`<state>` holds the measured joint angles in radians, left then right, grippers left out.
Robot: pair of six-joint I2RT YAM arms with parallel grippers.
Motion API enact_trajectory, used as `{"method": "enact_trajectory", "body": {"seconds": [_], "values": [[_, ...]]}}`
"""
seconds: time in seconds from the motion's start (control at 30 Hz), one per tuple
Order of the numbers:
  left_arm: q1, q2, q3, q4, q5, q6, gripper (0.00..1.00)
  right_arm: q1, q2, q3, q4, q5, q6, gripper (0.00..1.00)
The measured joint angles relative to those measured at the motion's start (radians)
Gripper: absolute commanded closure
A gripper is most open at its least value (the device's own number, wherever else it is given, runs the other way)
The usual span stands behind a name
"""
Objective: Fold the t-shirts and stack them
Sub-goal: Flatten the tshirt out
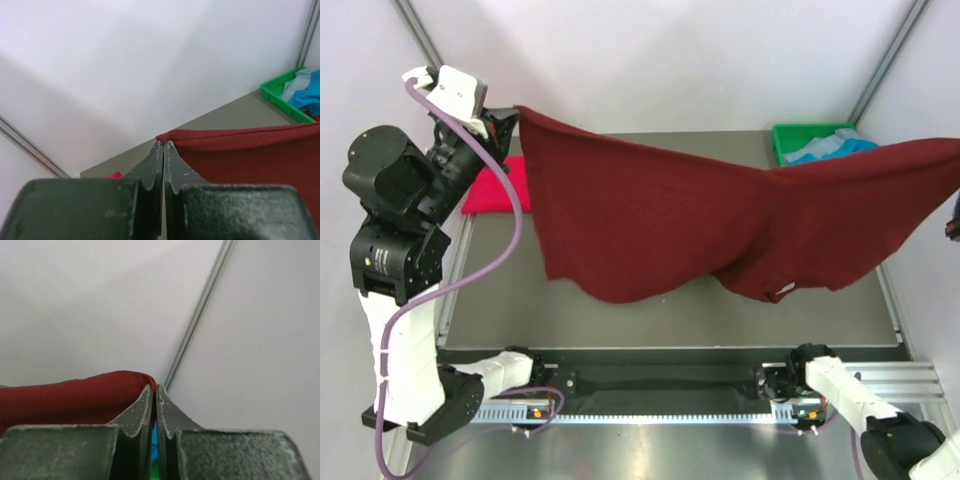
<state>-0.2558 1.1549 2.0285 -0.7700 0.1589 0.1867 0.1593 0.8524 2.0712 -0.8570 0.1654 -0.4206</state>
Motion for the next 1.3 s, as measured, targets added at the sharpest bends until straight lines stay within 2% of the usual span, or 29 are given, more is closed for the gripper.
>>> {"method": "enact_trajectory", "body": {"seconds": [0.2,0.4,0.53,0.67,0.83,1.0,1.3], "values": [[0.000,0.062,0.049,0.062,-0.032,0.027,1.00,-0.014,0.092,0.090,0.056,-0.011,0.003,1.00],[0.001,0.099,-0.119,0.196,-0.090,0.096,1.00,-0.014,0.215,0.024,0.188,-0.011,-0.011,1.00],[0.001,0.208,-0.142,0.212,-0.145,0.105,1.00,-0.014,0.328,-0.050,0.239,-0.012,0.007,1.00],[0.002,0.292,-0.142,0.224,-0.210,0.101,1.00,-0.016,0.463,-0.061,0.245,-0.020,0.060,1.00],[0.003,0.298,-0.124,0.225,-0.253,0.101,1.00,-0.016,0.559,0.011,0.209,-0.048,0.113,1.00],[0.003,0.219,-0.112,0.227,-0.256,0.101,1.00,-0.016,0.469,0.032,0.203,-0.058,0.128,1.00],[0.003,-0.106,-0.188,0.197,-0.219,0.105,1.00,-0.027,0.023,-0.094,0.140,-0.098,0.145,1.00]]}}
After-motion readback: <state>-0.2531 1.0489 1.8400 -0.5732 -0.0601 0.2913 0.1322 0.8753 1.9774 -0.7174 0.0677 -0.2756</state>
